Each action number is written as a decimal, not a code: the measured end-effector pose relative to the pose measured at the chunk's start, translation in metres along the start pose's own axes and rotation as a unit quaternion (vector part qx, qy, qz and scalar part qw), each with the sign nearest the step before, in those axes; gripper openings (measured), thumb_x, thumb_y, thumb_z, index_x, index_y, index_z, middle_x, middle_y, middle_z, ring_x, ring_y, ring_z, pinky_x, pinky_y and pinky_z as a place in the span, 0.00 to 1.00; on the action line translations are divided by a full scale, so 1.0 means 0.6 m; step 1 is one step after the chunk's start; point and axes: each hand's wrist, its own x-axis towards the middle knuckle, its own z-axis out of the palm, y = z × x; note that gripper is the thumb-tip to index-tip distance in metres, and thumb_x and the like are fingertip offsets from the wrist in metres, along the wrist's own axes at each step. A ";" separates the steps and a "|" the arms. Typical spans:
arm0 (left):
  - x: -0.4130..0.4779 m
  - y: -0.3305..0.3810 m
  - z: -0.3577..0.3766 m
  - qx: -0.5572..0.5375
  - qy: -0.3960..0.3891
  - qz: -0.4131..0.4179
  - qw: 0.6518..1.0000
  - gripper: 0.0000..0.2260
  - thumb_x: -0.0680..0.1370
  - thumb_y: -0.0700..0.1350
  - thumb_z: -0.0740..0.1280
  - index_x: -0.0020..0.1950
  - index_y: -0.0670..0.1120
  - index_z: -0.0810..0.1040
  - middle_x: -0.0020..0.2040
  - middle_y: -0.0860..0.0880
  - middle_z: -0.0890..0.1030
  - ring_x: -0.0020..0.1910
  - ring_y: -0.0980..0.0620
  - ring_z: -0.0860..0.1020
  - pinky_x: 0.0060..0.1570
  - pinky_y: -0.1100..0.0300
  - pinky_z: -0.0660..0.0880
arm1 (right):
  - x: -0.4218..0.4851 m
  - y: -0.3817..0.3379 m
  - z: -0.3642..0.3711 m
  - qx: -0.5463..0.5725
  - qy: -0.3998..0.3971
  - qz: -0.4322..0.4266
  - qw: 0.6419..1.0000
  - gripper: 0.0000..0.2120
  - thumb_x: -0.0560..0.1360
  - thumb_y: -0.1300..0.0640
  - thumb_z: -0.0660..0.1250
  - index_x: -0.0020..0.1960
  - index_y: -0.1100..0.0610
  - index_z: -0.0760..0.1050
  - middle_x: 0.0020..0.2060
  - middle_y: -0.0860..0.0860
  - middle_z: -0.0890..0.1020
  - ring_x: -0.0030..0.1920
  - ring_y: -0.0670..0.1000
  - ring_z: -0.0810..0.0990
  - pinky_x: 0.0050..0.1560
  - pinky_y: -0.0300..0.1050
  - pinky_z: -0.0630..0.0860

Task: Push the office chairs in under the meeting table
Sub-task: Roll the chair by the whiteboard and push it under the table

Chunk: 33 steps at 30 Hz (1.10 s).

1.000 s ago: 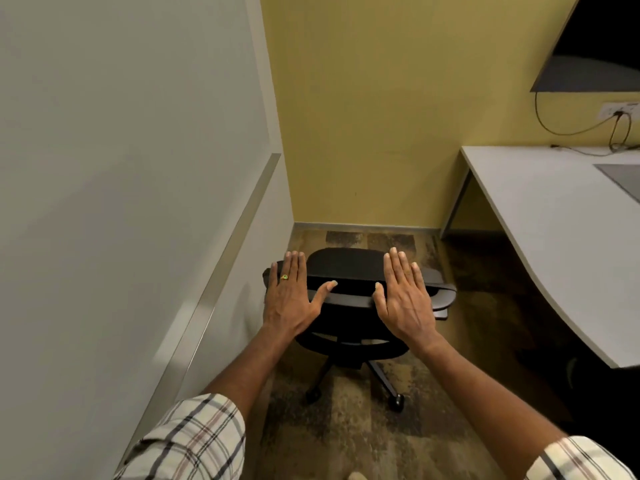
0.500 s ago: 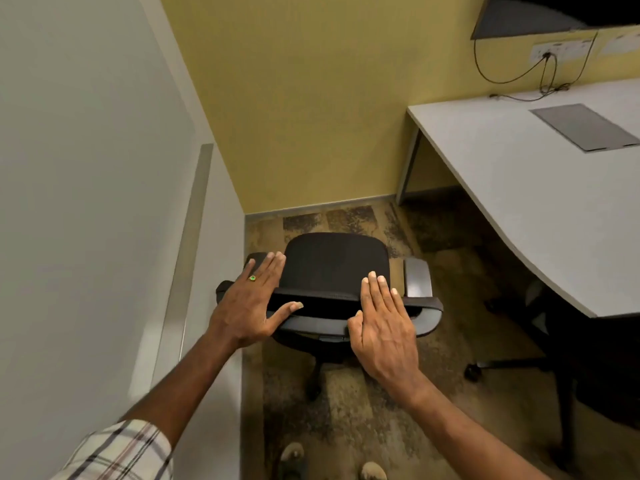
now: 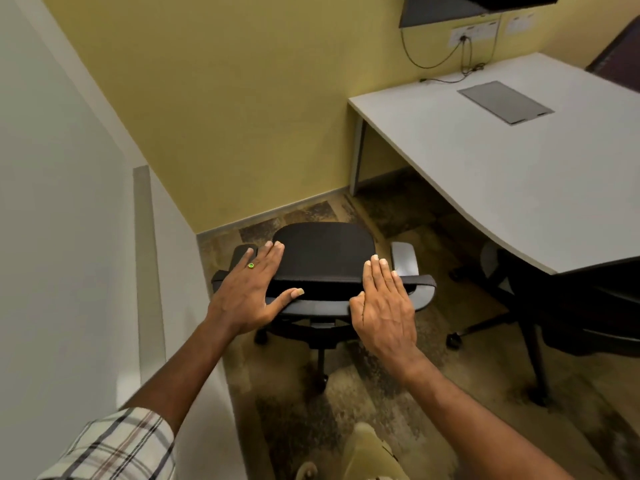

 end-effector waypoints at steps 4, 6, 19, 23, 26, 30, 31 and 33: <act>0.068 -0.005 0.010 -0.010 -0.007 0.025 1.000 0.41 0.82 0.73 0.49 0.86 0.47 0.49 0.85 0.50 0.54 0.84 0.58 0.45 0.83 0.53 0.46 | 0.044 0.019 -0.001 -0.012 0.001 0.030 0.999 0.31 0.81 0.49 0.44 0.80 0.61 0.60 0.80 0.57 0.61 0.82 0.52 0.56 0.82 0.50 0.53; 0.090 0.000 0.015 -0.013 -0.006 0.035 0.999 0.41 0.82 0.73 0.49 0.86 0.47 0.49 0.85 0.50 0.54 0.84 0.56 0.47 0.83 0.54 0.45 | 0.055 0.032 -0.002 -0.013 0.010 0.037 0.999 0.30 0.81 0.49 0.45 0.79 0.62 0.62 0.79 0.57 0.64 0.81 0.52 0.59 0.82 0.51 0.56; 0.356 -0.112 0.065 -0.017 -0.057 0.122 0.991 0.37 0.84 0.70 0.47 0.86 0.49 0.51 0.85 0.52 0.53 0.84 0.60 0.45 0.84 0.50 0.46 | 0.268 0.044 0.036 -0.014 0.048 0.106 0.993 0.28 0.82 0.50 0.48 0.78 0.63 0.63 0.79 0.58 0.64 0.80 0.54 0.61 0.81 0.53 0.58; 0.460 -0.137 0.082 -0.026 -0.088 0.176 0.980 0.36 0.84 0.69 0.47 0.85 0.48 0.52 0.85 0.52 0.54 0.84 0.60 0.46 0.84 0.50 0.47 | 0.325 0.047 0.054 -0.009 0.061 0.158 0.986 0.29 0.82 0.49 0.45 0.78 0.62 0.61 0.79 0.58 0.63 0.81 0.54 0.59 0.81 0.54 0.59; 0.568 -0.161 0.084 -0.022 -0.085 0.202 0.975 0.36 0.84 0.69 0.46 0.85 0.48 0.53 0.85 0.52 0.55 0.84 0.60 0.47 0.84 0.51 0.46 | 0.407 0.056 0.052 0.004 0.075 0.183 0.980 0.30 0.82 0.49 0.44 0.79 0.62 0.60 0.79 0.58 0.62 0.81 0.54 0.58 0.81 0.55 0.58; 0.673 -0.188 0.098 -0.021 -0.094 0.239 0.966 0.36 0.85 0.69 0.46 0.85 0.48 0.54 0.84 0.52 0.56 0.84 0.60 0.47 0.84 0.51 0.46 | 0.482 0.061 0.062 -0.011 0.071 0.207 0.976 0.30 0.83 0.48 0.42 0.79 0.62 0.58 0.80 0.57 0.60 0.81 0.54 0.56 0.81 0.54 0.57; 0.695 -0.193 0.103 -0.022 -0.096 0.249 0.964 0.36 0.85 0.69 0.46 0.85 0.48 0.53 0.85 0.52 0.56 0.84 0.60 0.46 0.84 0.51 0.46 | 0.497 0.063 0.063 -0.015 0.074 0.215 0.974 0.30 0.83 0.48 0.42 0.79 0.62 0.58 0.80 0.57 0.60 0.81 0.54 0.56 0.81 0.54 0.56; 0.742 -0.205 0.113 -0.023 -0.096 0.264 0.960 0.36 0.84 0.69 0.46 0.85 0.48 0.53 0.85 0.52 0.55 0.84 0.60 0.46 0.84 0.50 0.46 | 0.531 0.065 0.067 -0.018 0.076 0.227 0.971 0.29 0.83 0.48 0.43 0.79 0.62 0.59 0.80 0.57 0.61 0.81 0.54 0.57 0.81 0.53 0.55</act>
